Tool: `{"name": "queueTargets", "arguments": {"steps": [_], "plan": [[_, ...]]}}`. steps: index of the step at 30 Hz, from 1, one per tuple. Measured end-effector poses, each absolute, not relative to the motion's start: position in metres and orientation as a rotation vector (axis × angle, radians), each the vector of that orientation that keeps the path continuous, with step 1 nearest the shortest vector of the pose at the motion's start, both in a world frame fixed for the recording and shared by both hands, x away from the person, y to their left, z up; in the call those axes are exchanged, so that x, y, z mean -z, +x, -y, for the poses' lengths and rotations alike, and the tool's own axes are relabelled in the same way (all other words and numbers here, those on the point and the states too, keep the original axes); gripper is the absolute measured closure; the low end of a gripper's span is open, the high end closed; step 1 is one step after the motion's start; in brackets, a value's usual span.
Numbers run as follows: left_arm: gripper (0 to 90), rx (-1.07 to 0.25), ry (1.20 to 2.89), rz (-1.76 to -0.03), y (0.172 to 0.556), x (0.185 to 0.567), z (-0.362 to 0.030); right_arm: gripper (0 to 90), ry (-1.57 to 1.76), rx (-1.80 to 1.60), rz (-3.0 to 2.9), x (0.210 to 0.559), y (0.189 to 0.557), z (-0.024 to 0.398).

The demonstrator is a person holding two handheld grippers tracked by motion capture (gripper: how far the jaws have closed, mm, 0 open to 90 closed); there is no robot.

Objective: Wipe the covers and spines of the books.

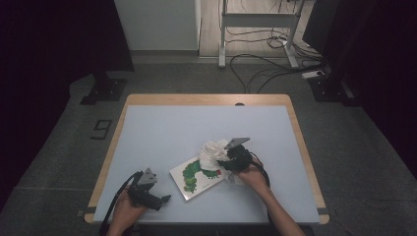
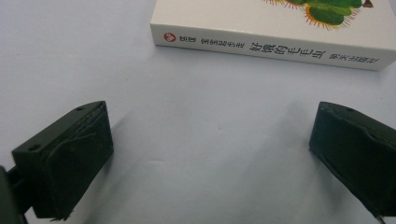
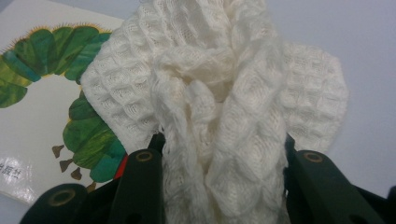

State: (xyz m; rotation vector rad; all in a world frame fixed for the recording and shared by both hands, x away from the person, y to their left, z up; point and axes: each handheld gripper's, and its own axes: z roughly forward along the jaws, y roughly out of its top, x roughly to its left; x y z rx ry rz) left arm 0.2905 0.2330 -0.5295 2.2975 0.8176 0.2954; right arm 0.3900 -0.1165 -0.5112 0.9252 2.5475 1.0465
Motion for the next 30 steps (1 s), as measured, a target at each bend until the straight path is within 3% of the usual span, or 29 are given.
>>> {"name": "queueTargets", "arguments": {"steps": [30], "plan": [[0.0, -0.296, 2.297, -0.818, 0.290, 0.529, -0.233, 59.8, 0.947, -1.004, -2.515, 0.510, 0.423, 0.088]]}}
